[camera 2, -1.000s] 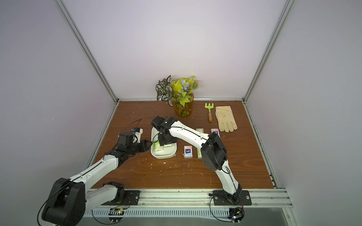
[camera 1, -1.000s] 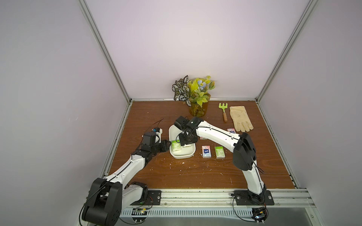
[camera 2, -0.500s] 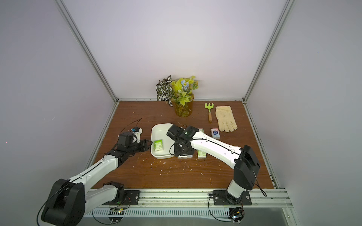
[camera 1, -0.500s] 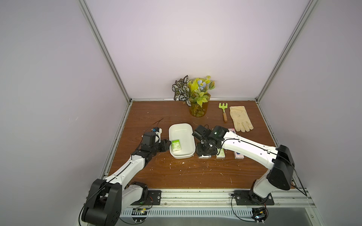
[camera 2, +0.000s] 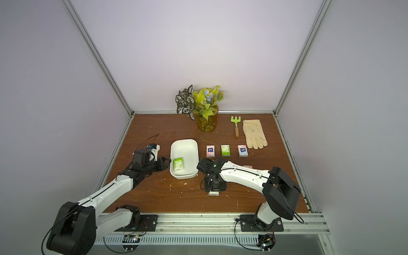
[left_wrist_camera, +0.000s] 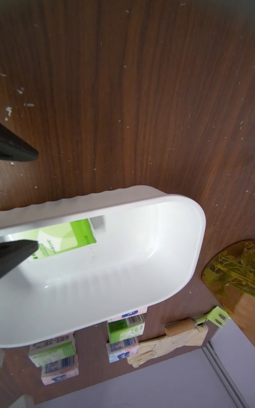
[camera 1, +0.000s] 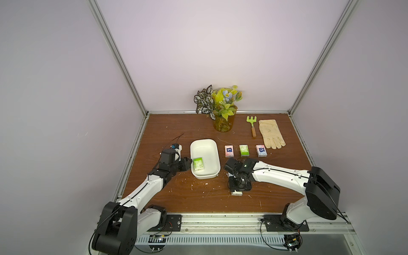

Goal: Take the pocket tissues out of the storage box
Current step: Place the pocket tissues at the center of the board, then pick up the pocket tissues from the storage box.

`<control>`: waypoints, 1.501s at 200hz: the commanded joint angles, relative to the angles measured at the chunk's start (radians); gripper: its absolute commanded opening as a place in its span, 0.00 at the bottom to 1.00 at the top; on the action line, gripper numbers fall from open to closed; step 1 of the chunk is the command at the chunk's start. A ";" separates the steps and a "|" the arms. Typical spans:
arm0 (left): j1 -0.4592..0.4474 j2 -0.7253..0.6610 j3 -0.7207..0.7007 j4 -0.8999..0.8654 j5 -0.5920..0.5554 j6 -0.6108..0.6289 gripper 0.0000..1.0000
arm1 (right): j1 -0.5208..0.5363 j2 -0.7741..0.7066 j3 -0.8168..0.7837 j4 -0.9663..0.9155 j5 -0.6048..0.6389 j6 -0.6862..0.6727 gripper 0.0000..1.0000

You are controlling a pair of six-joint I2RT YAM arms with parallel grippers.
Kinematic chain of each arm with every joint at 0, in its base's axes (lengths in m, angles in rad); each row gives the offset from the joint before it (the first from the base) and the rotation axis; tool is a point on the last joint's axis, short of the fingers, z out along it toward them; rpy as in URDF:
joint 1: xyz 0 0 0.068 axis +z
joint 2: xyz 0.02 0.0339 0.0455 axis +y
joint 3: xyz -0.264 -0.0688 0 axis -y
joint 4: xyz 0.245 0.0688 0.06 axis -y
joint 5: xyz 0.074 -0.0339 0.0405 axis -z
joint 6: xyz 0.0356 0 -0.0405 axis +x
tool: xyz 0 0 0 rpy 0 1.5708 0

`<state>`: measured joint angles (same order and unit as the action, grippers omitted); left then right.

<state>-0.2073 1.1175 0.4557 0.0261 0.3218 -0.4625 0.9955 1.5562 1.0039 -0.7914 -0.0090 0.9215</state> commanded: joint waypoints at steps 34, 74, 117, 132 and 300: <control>0.013 0.007 0.014 -0.026 -0.019 0.013 0.54 | 0.013 0.039 -0.008 0.044 -0.006 0.006 0.55; 0.013 0.011 0.015 -0.025 -0.019 0.013 0.53 | 0.023 0.044 -0.031 0.052 -0.006 0.020 0.56; 0.013 0.009 0.015 -0.025 -0.019 0.013 0.54 | 0.025 0.046 -0.005 0.026 0.017 0.013 0.66; 0.013 0.007 0.016 -0.025 -0.017 0.012 0.55 | 0.025 0.043 0.024 -0.001 0.032 0.005 0.72; 0.013 -0.097 0.066 -0.183 -0.089 -0.034 0.59 | 0.012 0.413 0.735 0.007 0.083 -0.289 0.85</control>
<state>-0.2073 1.0660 0.5266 -0.0975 0.2615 -0.4725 1.0058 1.9160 1.6722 -0.7795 0.0944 0.7120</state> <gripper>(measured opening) 0.617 0.855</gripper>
